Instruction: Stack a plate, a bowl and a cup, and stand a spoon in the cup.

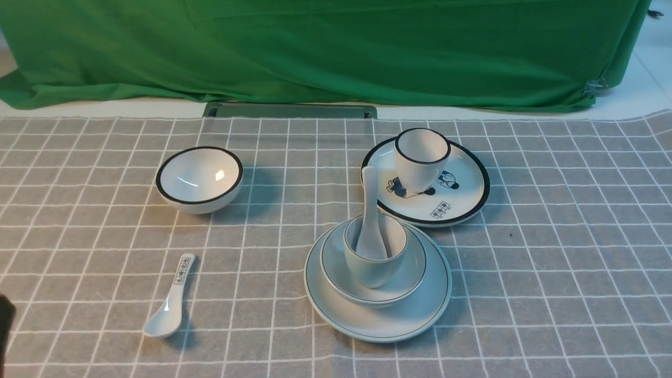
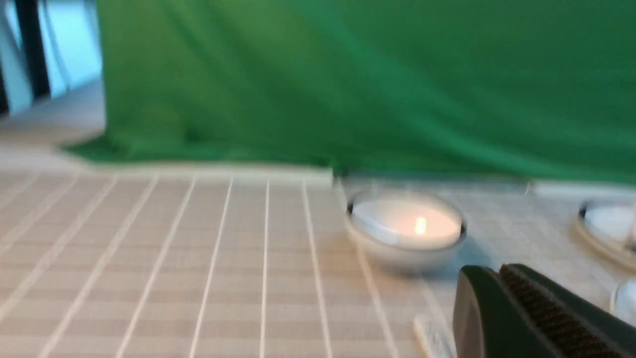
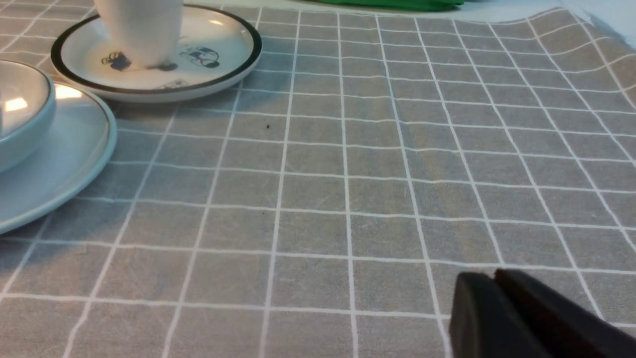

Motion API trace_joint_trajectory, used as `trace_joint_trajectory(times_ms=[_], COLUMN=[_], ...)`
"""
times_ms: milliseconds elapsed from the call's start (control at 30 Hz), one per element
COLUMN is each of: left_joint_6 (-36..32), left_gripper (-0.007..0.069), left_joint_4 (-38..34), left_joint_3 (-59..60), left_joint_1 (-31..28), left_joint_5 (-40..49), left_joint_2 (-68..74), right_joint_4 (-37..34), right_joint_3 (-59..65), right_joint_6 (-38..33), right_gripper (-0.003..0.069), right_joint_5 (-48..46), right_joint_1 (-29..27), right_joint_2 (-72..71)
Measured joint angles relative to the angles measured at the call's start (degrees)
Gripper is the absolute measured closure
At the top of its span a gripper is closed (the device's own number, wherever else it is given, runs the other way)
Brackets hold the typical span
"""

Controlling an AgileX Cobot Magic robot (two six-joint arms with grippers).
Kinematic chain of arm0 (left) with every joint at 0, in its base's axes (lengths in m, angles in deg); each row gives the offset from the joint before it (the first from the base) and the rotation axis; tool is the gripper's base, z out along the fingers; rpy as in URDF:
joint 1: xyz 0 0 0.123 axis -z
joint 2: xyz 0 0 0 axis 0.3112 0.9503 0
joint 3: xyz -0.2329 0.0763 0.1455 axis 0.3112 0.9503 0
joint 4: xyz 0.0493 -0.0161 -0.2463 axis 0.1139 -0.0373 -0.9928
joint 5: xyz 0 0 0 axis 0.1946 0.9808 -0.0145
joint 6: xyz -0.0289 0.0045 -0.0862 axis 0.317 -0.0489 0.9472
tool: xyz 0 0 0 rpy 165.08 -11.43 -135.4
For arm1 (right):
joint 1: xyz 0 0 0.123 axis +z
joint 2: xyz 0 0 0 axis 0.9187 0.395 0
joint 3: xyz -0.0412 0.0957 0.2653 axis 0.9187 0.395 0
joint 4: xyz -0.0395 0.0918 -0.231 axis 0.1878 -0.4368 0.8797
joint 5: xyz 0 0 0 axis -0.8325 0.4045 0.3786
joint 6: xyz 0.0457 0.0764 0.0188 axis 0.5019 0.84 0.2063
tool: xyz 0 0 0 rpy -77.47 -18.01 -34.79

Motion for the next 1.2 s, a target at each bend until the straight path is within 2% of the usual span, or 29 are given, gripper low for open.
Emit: trace_joint_trajectory(times_ms=[67, 133, 567, 1200], left_joint_6=[0.12, 0.12, 0.12, 0.06], left_gripper=[0.0613, 0.0613, 0.0613, 0.0613], left_joint_4=[-0.05, -0.05, 1.28, 1.28], left_joint_3=[0.00, 0.00, 0.00, 0.00], left_joint_1=[-0.93, -1.09, -1.09, -1.09], left_joint_5=[5.02, 6.25, 5.63, 5.57], left_joint_2=[-0.13, -0.13, -0.17, -0.17], right_joint_4=[0.00, 0.00, 0.00, 0.00], right_joint_3=[0.00, 0.00, 0.00, 0.00], right_joint_6=[0.07, 0.01, 0.07, 0.08], right_gripper=[0.0577, 0.0573, 0.0565, 0.0517], right_joint_5=[-0.05, 0.02, 0.13, 0.13], right_joint_1=[0.00, 0.00, 0.00, 0.00], right_joint_2=[0.00, 0.00, 0.00, 0.00])
